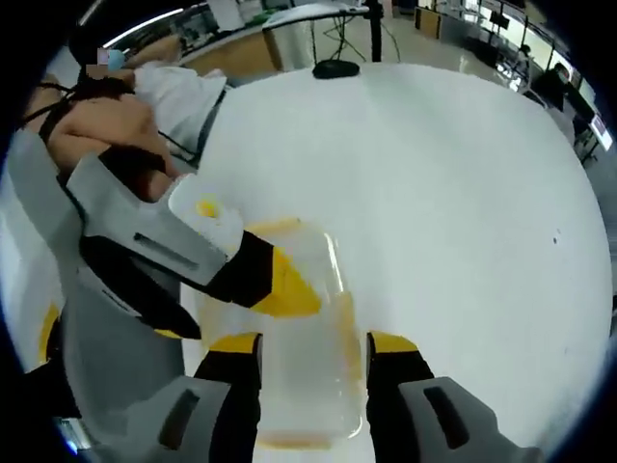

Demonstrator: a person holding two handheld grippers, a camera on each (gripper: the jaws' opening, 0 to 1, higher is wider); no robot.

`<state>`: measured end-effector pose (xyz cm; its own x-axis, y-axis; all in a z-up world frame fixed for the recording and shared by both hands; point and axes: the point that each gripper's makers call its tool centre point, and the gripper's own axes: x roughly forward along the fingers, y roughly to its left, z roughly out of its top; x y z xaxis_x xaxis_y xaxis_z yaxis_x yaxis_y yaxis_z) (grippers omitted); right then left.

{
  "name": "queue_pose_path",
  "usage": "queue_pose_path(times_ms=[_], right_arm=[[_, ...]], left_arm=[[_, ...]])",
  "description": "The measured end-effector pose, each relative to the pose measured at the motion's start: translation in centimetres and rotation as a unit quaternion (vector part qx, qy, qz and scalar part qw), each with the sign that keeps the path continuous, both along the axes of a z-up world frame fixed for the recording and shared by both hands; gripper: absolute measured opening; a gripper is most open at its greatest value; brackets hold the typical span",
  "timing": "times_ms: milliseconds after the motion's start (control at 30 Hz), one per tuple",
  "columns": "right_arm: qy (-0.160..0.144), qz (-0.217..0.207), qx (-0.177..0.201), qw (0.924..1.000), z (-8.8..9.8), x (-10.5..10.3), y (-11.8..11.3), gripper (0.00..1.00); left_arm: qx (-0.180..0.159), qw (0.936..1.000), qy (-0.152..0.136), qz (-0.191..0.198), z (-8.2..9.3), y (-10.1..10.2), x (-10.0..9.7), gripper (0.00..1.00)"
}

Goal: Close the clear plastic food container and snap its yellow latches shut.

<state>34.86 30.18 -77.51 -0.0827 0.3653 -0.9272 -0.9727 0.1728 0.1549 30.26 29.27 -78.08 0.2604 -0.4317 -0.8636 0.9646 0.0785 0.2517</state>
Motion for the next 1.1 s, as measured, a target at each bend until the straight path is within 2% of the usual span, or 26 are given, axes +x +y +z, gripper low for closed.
queue_pose_path(times_ms=[67, 167, 200, 300, 367, 400, 500, 633, 700, 800, 1100], right_arm=[[-0.007, -0.004, 0.001, 1.0000, 0.1, 0.1, -0.1, 0.42], [-0.001, -0.008, 0.007, 0.9999, 0.3, -0.4, -0.2, 0.44], [0.003, -0.012, 0.010, 0.9999, 0.4, -0.5, -0.3, 0.45], [0.010, -0.017, 0.035, 0.9992, 0.9, -0.8, 0.1, 0.51], [0.006, -0.019, 0.039, 0.9990, 0.9, -0.6, 0.0, 0.59], [0.001, -0.016, 0.042, 0.9990, 0.9, -0.6, 0.0, 0.63], [-0.012, -0.002, 0.040, 0.9991, 1.0, -0.5, -0.2, 0.66], [-0.006, -0.001, 0.051, 0.9987, 1.3, -1.1, -0.2, 0.71], [0.001, 0.005, 0.062, 0.9980, 1.5, -1.7, 0.0, 0.76], [-0.013, 0.018, 0.061, 0.9979, 1.6, -1.6, -0.2, 0.74], [-0.016, 0.020, 0.088, 0.9958, 2.6, -2.1, -0.6, 0.76]], left_arm=[[-0.006, 0.9999, 0.007, -0.004, 0.1, 0.0, -0.2, 0.71], [-0.022, 0.9996, 0.016, -0.011, 0.6, -0.4, -0.4, 0.74], [-0.036, 0.9989, 0.030, -0.005, 0.8, -0.7, -0.5, 0.77], [-0.051, 0.9963, 0.066, 0.021, 0.8, -0.8, -0.8, 0.93], [-0.053, 0.9966, 0.062, 0.006, 1.0, -1.0, -0.7, 0.98], [-0.053, 0.9966, 0.064, -0.003, 1.0, -1.0, -0.9, 0.98], [-0.050, 0.9962, 0.070, -0.012, 0.9, -1.0, -1.2, 0.99], [-0.047, 0.9958, 0.077, -0.015, 1.1, -0.6, -1.3, 0.98], [-0.047, 0.9955, 0.081, -0.013, 1.2, -0.4, -1.2, 0.99], [-0.046, 0.9957, 0.079, -0.014, 1.4, -0.2, -0.9, 0.99], [-0.044, 0.9946, 0.093, -0.018, 1.7, 0.2, -0.5, 0.99]])
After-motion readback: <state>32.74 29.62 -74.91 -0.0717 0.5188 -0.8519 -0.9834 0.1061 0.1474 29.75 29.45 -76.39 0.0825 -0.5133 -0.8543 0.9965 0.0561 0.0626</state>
